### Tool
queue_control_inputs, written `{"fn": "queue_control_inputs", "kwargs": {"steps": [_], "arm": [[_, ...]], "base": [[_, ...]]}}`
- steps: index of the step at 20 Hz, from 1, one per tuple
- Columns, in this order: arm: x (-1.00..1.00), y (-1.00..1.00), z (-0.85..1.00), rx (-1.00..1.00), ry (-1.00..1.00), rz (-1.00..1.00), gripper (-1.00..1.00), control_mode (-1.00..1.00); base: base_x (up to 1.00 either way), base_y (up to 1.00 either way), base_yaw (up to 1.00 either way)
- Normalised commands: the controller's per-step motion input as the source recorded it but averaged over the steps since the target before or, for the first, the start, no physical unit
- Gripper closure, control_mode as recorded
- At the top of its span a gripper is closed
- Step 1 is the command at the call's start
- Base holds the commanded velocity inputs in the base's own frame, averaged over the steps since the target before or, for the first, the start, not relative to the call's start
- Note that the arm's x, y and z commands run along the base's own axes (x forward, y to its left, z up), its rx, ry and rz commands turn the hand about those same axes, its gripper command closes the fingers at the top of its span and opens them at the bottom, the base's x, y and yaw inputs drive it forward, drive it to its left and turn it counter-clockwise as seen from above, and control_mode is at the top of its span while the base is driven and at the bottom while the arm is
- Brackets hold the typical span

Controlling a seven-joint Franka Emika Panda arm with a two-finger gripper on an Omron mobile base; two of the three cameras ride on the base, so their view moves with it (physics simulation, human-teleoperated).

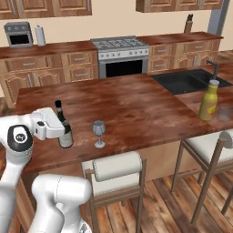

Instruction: There is a wine glass and glass cup on the dining counter. Place the wine bottle next to the wine glass and the juice bottle next to the glass cup.

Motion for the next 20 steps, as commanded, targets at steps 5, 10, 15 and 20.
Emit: {"fn": "queue_control_inputs", "kwargs": {"steps": [5, 10, 15, 20], "arm": [[0.49, 0.28, -0.20, -0.02, -0.03, -0.28, 1.00, -1.00], [0.51, 0.05, -0.20, 0.00, 0.02, -0.24, 1.00, -1.00], [0.28, 0.00, -0.22, 0.00, 0.08, -0.07, 1.00, -1.00], [0.16, -0.01, -0.26, 0.00, 0.14, 0.00, 1.00, -1.00]], "base": [[0.00, 0.00, 0.00], [0.00, 0.00, 0.00], [0.00, 0.00, 0.00], [0.00, 0.00, 0.00]]}}
